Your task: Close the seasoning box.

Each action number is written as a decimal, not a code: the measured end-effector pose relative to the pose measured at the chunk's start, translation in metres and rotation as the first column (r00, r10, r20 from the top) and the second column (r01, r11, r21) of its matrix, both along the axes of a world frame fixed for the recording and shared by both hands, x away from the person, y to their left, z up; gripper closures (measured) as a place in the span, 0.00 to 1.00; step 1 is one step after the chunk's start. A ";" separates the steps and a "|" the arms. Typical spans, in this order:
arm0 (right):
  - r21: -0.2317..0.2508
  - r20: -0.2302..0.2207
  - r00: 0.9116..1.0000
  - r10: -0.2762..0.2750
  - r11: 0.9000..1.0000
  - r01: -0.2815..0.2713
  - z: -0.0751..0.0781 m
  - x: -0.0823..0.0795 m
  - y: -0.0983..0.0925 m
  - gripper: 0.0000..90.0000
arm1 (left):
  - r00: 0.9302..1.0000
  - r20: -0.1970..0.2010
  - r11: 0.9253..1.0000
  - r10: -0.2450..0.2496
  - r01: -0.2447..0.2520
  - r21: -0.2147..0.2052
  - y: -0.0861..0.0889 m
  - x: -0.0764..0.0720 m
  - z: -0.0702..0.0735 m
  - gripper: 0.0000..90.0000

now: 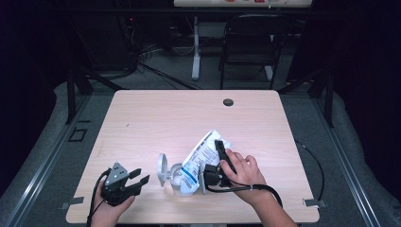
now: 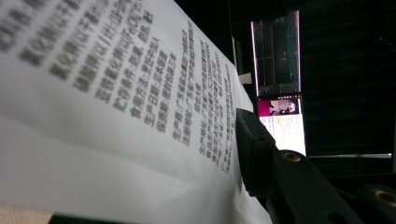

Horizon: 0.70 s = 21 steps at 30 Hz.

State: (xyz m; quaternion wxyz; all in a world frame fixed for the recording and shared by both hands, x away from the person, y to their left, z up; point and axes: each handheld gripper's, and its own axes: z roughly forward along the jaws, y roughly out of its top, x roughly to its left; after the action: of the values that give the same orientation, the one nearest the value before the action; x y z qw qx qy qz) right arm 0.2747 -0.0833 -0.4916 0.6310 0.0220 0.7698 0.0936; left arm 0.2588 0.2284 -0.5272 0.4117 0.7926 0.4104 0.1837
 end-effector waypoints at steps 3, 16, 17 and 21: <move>-0.008 0.000 1.000 -0.002 1.000 0.002 0.002 0.000 0.001 0.80 | 1.000 0.000 1.000 0.000 0.000 0.000 0.000 0.000 0.000 0.63; -0.007 0.010 1.000 0.005 1.000 -0.005 0.003 0.000 0.000 0.81 | 1.000 -0.001 1.000 -0.001 0.001 -0.001 0.000 0.000 0.000 0.63; -0.006 0.011 1.000 0.005 1.000 -0.005 0.003 0.000 0.000 0.81 | 1.000 -0.001 1.000 -0.001 0.001 -0.001 0.000 0.000 0.000 0.63; -0.009 0.015 1.000 0.006 1.000 -0.006 0.005 0.000 0.000 0.81 | 1.000 -0.001 1.000 -0.001 0.001 0.000 0.000 0.000 0.000 0.63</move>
State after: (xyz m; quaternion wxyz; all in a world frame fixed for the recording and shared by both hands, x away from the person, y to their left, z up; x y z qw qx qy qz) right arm 0.2747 -0.0836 -0.4870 0.6364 0.0162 0.7657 0.0924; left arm 0.2588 0.2281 -0.5273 0.4118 0.7928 0.4103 0.1832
